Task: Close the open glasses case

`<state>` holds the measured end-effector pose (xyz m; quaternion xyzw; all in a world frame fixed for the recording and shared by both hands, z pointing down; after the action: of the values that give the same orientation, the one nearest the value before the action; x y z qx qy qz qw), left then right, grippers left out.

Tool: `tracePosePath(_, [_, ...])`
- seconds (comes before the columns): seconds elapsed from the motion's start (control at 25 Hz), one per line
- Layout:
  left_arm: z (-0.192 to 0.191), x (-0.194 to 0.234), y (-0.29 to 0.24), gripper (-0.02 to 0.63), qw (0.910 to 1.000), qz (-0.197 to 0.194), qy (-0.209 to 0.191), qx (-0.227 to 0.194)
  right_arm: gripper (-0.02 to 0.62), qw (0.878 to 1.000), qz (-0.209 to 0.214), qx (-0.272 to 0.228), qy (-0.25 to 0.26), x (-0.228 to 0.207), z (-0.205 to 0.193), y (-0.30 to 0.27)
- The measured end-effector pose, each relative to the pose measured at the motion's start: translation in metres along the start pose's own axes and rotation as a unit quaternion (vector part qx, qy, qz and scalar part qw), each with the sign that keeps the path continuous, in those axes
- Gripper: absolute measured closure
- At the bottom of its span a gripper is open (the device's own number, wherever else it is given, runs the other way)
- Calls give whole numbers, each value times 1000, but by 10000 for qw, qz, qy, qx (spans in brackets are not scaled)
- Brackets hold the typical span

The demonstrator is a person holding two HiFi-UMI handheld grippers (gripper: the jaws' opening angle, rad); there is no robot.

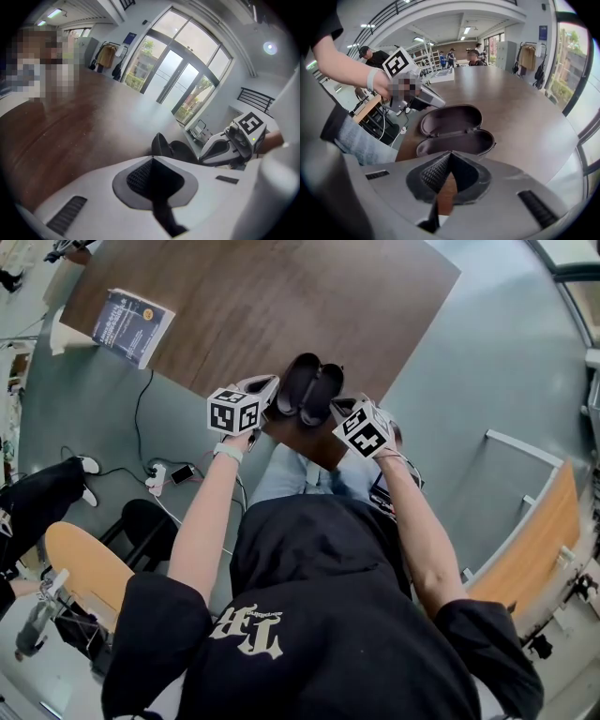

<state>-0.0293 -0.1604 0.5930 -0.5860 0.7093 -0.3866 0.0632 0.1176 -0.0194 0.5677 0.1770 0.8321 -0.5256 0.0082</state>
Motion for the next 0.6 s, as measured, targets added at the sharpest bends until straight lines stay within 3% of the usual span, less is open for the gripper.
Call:
tracePosePath(0.2, [-5,1,0,601,9998,57,185,-34,607,10000,32,24,-76,-3,-5,-4])
tracePosePath(0.6, [-9,-5,-4,601,9999,-51,138,67,607,9999,49,59,-142,-9,-12,-11])
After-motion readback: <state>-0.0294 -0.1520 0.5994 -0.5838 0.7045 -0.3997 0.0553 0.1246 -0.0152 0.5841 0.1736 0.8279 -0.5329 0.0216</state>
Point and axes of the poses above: the fingertips, and each gripper's own axes: y backward along the fingers, x to its left, z out of its top, the point moved 7 cm from there along y, backward along the fingers, and after that the axes turned 11 degrees about -y, right-handed, at the moved point
